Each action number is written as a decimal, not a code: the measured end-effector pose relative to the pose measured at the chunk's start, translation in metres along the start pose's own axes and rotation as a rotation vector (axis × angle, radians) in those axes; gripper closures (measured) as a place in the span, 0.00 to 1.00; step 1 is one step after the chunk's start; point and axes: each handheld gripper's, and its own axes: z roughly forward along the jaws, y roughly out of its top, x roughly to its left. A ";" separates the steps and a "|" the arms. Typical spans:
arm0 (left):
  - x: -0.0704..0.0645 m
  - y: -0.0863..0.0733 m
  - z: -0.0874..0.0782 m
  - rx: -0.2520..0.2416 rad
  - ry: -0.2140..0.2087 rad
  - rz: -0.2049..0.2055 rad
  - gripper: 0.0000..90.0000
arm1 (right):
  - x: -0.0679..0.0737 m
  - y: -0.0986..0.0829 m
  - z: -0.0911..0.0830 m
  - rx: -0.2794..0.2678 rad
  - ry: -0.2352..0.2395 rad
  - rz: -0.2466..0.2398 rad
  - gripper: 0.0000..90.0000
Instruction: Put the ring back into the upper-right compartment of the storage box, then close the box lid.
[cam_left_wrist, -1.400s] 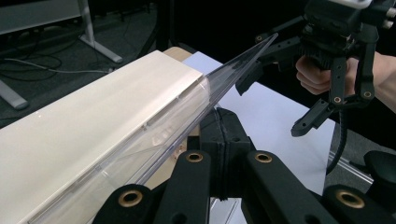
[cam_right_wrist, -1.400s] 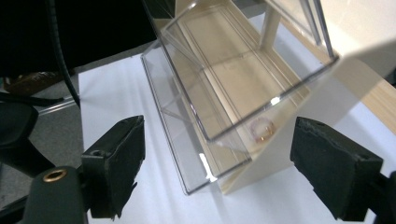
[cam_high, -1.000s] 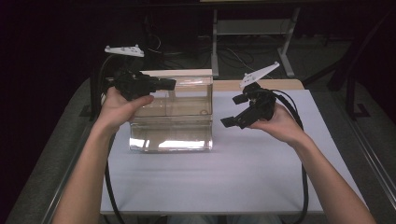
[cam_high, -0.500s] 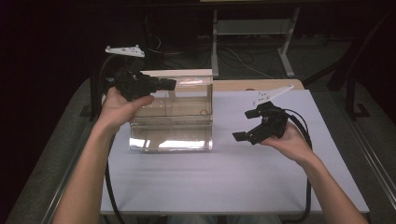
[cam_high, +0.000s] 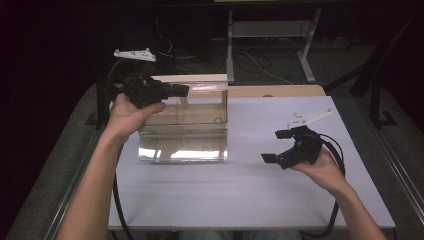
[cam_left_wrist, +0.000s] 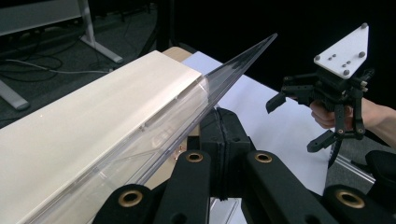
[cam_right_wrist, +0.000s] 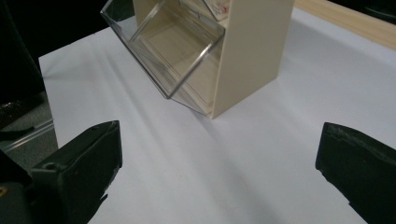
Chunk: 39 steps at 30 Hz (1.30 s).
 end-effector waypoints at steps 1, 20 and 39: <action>0.000 0.000 0.000 0.000 0.000 0.000 0.99 | -0.001 -0.003 0.000 -0.001 -0.001 0.008 0.01; 0.001 -0.002 -0.003 -0.009 0.005 -0.001 0.99 | -0.007 -0.060 -0.011 -0.056 -0.055 0.078 0.01; -0.001 -0.013 -0.005 -0.049 0.031 -0.005 0.99 | -0.014 -0.106 -0.024 -0.120 -0.119 0.168 0.01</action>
